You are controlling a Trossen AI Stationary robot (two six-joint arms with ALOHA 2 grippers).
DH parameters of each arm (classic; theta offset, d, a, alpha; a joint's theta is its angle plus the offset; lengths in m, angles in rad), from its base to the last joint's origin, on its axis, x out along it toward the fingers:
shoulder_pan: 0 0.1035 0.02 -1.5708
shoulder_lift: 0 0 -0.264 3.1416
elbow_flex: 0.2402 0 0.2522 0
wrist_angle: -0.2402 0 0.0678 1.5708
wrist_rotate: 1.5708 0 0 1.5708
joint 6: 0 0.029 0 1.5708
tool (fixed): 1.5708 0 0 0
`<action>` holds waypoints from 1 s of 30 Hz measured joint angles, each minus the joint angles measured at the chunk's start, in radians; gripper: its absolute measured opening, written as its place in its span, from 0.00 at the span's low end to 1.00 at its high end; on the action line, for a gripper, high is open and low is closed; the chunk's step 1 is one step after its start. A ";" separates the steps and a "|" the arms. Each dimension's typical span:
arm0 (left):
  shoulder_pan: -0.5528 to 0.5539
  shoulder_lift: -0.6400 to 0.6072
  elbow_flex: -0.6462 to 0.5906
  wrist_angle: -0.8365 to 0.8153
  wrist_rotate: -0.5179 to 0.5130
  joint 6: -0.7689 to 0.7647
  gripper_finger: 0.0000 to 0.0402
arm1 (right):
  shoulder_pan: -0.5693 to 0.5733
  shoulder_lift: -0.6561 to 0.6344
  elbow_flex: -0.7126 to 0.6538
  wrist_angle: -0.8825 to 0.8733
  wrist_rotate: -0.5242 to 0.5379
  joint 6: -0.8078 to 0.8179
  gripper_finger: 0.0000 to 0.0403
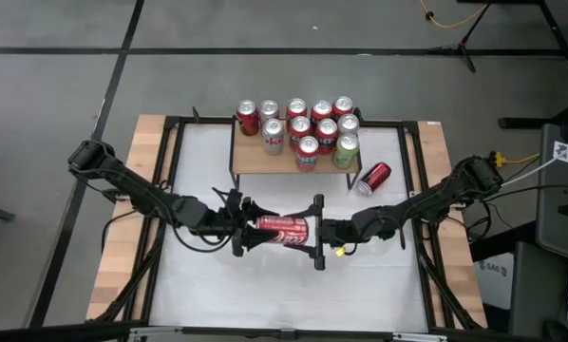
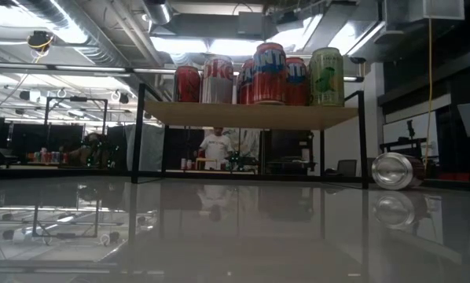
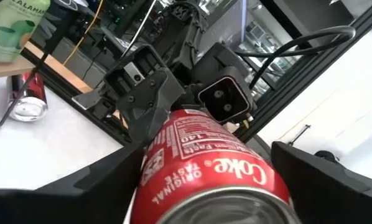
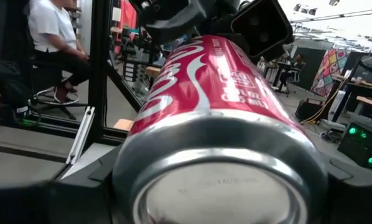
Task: Place canned beverage on shelf
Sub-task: Put the red white soda can on the shelf aligned with the other red white soda can
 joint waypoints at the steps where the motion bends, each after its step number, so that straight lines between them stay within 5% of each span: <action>1: 0.000 0.000 0.000 -0.003 0.007 -0.001 0.85 | 0.000 0.000 0.000 -0.001 0.000 0.000 0.73; 8: -0.004 -0.001 0.000 -0.024 0.041 -0.027 0.75 | 0.002 0.000 0.000 0.001 -0.003 0.006 0.73; 30: -0.009 -0.001 0.000 -0.031 0.127 -0.057 0.82 | 0.004 0.000 0.000 0.003 -0.010 0.043 0.73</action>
